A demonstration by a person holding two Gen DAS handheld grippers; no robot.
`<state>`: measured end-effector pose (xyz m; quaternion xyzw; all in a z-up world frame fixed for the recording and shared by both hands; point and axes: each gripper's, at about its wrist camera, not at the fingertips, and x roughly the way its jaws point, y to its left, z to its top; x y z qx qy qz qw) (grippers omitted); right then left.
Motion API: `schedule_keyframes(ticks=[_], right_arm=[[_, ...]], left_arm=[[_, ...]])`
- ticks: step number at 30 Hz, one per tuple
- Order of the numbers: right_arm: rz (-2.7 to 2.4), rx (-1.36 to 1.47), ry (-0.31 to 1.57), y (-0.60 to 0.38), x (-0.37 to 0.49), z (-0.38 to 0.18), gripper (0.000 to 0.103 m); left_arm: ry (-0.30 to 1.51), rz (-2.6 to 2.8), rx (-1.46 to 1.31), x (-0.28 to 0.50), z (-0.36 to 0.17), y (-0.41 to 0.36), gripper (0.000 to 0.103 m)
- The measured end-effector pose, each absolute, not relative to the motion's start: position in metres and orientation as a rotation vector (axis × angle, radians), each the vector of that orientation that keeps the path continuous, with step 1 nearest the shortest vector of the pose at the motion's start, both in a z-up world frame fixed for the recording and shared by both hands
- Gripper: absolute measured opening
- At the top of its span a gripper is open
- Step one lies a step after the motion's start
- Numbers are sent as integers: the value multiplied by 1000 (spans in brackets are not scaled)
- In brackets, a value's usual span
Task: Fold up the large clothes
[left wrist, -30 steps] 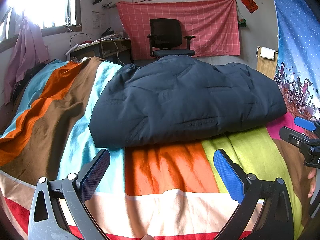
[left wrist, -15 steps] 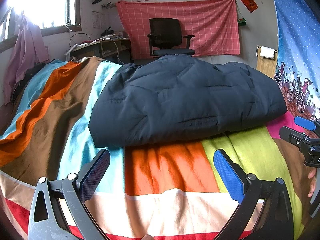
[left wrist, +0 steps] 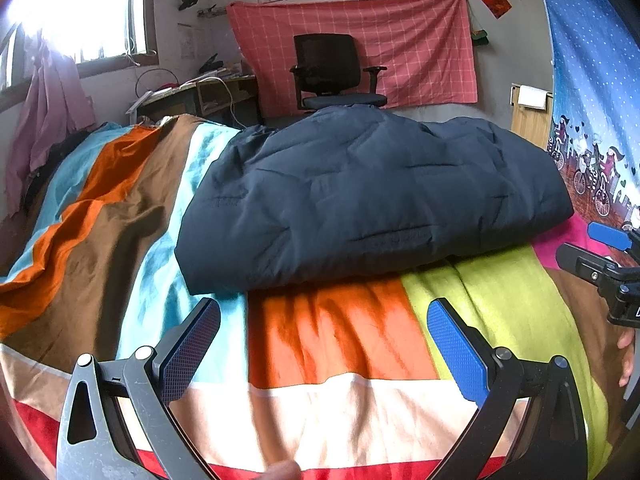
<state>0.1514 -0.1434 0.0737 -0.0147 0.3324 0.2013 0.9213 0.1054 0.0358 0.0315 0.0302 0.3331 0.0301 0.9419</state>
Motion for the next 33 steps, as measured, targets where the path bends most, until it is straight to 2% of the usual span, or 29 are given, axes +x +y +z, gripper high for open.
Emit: schedule_keyframes(ticks=[33], right_arm=[[416, -33, 681, -144, 152, 73, 103]], left_arm=[[678, 44, 62, 108, 31, 46, 101]])
